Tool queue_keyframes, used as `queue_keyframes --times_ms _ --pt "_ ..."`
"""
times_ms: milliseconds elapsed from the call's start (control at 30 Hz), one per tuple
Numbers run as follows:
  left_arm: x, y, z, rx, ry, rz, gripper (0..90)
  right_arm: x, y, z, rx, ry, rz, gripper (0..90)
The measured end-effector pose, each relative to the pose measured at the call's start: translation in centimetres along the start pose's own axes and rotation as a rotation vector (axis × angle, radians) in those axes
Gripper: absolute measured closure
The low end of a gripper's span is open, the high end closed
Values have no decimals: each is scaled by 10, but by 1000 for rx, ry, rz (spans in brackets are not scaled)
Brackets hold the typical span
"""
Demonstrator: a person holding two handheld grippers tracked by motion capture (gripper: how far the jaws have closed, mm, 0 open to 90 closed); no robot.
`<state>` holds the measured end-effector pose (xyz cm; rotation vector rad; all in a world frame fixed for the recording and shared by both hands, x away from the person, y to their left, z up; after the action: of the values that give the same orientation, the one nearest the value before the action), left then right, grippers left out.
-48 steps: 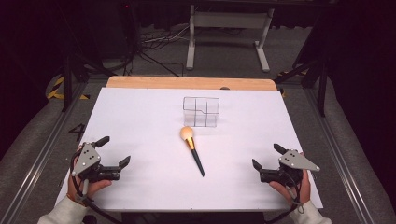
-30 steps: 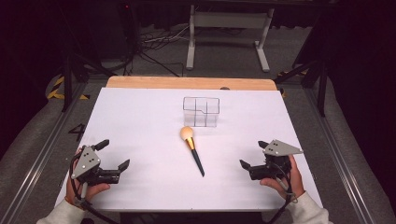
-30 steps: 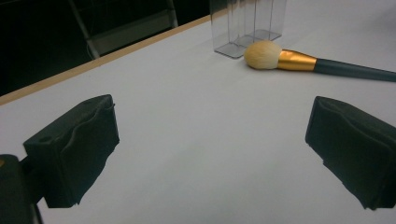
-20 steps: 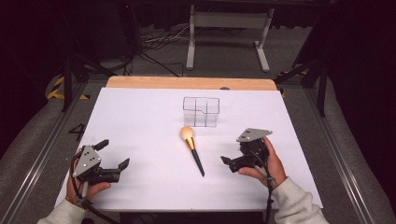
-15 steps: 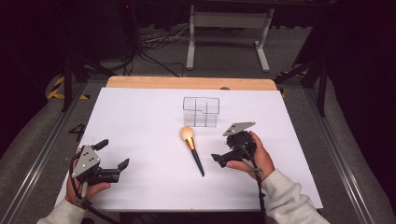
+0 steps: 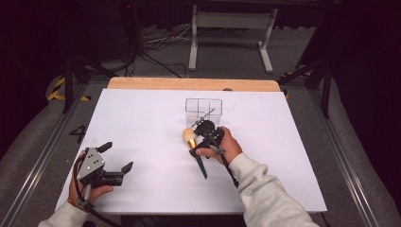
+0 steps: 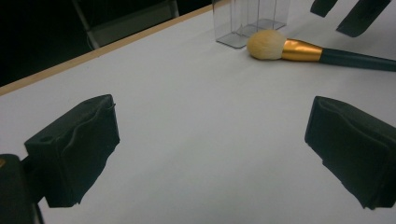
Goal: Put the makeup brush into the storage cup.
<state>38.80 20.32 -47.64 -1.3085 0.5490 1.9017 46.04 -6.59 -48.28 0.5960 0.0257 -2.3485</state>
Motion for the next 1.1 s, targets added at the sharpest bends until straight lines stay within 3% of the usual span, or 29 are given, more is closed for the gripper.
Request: queue_keyframes --times_ms 233,300,367,400,600,767,800,900,1100 --pt "1 0 -1 -7 -7 -6 35 -12 2 -22 -13 -60 -42 270" --pt "2 0 -2 -10 -17 -10 36 -14 5 -28 3 -73 -48 374" --pt "2 0 -2 -9 -19 -14 36 -14 6 -31 16 -78 -47 368" --pt "2 -1 -2 -12 -21 -16 36 -15 8 -34 22 -79 -63 449" --pt "3 -1 -3 -7 -22 -7 38 -12 10 -38 35 -85 -44 586" --pt "3 -2 -3 -10 -23 -3 43 -10 13 -37 46 -42 -42 606" --pt "3 -2 -3 -10 -24 -2 43 -11 14 -32 38 -2 -49 609" --pt "3 -3 -2 -9 -21 4 45 -11 15 -27 32 35 -63 611" --pt "5 -7 -2 -19 -19 15 48 -8 21 -8 24 186 -125 614"
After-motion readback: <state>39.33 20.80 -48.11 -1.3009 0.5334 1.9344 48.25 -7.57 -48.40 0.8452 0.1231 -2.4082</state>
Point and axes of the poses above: each handheld gripper's, and its own axes: z roughly backward along the jaws, x roughly out of its underside, y roughly to its right, the point moved 9 cm from there along -z, roughly forward along the jaws, and after that the axes turned 11 degrees about x, right-handed, at the moved point
